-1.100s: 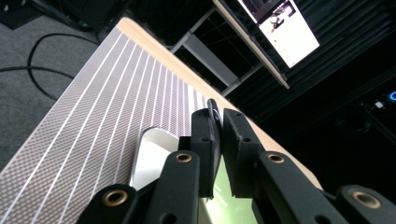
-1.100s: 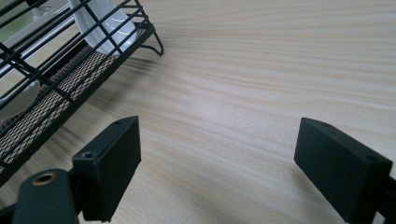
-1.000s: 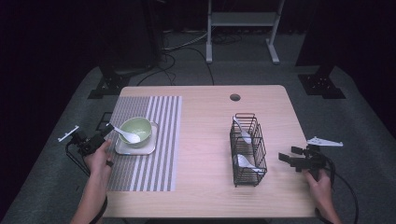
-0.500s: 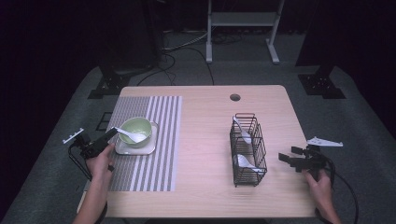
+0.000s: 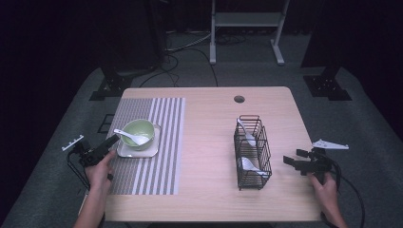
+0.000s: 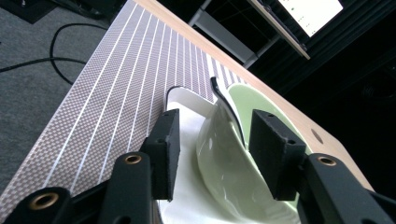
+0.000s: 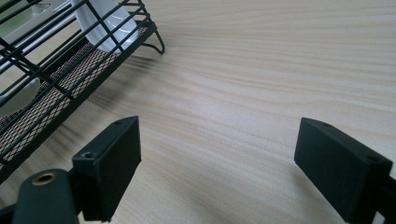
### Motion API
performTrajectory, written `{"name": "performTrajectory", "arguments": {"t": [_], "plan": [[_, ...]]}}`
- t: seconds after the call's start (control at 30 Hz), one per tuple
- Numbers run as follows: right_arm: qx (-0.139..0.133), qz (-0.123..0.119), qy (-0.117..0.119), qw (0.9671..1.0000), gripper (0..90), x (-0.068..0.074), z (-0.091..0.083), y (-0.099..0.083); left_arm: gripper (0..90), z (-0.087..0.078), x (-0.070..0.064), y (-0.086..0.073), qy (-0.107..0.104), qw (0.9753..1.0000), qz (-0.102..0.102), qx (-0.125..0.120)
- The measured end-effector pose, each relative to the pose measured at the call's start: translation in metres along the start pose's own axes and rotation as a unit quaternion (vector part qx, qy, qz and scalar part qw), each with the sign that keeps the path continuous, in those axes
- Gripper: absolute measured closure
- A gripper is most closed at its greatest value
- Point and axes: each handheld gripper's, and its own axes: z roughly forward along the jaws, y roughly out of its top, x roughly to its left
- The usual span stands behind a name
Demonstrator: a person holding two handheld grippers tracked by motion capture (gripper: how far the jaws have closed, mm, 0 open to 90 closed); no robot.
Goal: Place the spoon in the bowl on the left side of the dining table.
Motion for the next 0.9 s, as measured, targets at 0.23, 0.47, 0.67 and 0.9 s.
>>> {"name": "performTrajectory", "arguments": {"t": [0.23, 0.47, 0.67, 0.9], "plan": [[0.000, 0.000, 0.002, 1.0000, 13.5, 0.000, 0.000, 0.000, 43.0, -0.007, -0.003, -0.004, 0.001, 0.9999, 0.014, 0.005], [-0.001, -0.003, 0.005, 1.0000, 13.6, 0.001, 0.000, 0.000, 38.0, -0.010, -0.015, -0.008, -0.009, 0.9992, 0.035, 0.013], [0.000, -0.005, 0.005, 1.0000, 13.5, 0.001, 0.000, 0.000, 33.8, -0.015, -0.027, -0.012, -0.020, 0.9979, 0.057, 0.020], [-0.001, -0.005, 0.006, 1.0000, 13.6, 0.001, 0.000, 0.000, 29.9, -0.017, -0.038, -0.017, -0.034, 0.9958, 0.078, 0.034]]}}
